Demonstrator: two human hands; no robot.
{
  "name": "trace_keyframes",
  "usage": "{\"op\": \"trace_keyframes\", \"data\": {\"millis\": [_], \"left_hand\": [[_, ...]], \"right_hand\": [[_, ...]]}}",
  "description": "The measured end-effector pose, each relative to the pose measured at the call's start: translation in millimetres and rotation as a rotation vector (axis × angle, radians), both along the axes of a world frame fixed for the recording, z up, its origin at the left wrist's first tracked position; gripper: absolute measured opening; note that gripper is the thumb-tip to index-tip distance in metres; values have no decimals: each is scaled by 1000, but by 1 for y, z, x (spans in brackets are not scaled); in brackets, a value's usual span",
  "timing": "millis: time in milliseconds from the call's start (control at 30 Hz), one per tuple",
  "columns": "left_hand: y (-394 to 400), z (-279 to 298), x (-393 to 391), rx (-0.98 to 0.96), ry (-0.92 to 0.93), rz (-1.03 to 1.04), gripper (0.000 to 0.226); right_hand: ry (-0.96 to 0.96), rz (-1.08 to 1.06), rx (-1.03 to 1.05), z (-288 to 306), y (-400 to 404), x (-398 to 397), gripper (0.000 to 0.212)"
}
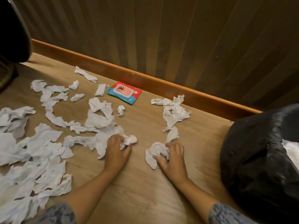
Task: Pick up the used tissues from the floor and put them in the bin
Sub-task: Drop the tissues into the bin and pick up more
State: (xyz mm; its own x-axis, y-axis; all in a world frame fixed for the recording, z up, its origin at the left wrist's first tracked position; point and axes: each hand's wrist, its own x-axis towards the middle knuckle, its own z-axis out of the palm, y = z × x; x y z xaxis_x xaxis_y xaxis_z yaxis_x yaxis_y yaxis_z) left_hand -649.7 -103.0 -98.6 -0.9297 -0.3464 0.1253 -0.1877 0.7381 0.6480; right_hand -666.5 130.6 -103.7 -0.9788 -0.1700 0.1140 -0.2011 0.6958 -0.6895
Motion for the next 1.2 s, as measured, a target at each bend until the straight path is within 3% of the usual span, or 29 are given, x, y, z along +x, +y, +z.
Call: {"op": "trace_keyframes", "data": {"millis": [67,167,267,467,533,633,733,833,933,967,1100,1200], "left_hand": [[10,0,7,0,32,-86,23],[21,6,12,50,73,-181,14],[24,14,12,118,127,-209,18],[7,39,-22,234,297,158,33],[-2,39,-33,243,281,207,39],[-4,25,-38,141,120,253,31],[7,12,-34,32,-65,194,38],[18,7,-31,-136,-117,19,72],[21,4,-31,-197,-97,-168,106],[20,3,-31,-165,-81,-203,104],[17,-3,-31,72,74,-226,44],[18,-5,-28,158,95,-119,47]], "right_hand": [[84,38,-38,-2,-1,10,22],[102,19,-109,3,0,11,31],[173,-88,-152,15,1,-9,8],[164,-376,-266,59,-12,-95,28],[159,-387,-234,68,-21,-122,28],[45,-438,-223,69,-33,-151,28],[27,-390,66,54,-33,-169,43],[42,-323,400,36,-28,-177,63],[-37,-183,498,18,-23,-176,83],[-68,-125,503,12,-22,-175,85],[-36,-52,486,0,-21,-171,71],[139,-19,284,-4,-20,-160,46]]}}
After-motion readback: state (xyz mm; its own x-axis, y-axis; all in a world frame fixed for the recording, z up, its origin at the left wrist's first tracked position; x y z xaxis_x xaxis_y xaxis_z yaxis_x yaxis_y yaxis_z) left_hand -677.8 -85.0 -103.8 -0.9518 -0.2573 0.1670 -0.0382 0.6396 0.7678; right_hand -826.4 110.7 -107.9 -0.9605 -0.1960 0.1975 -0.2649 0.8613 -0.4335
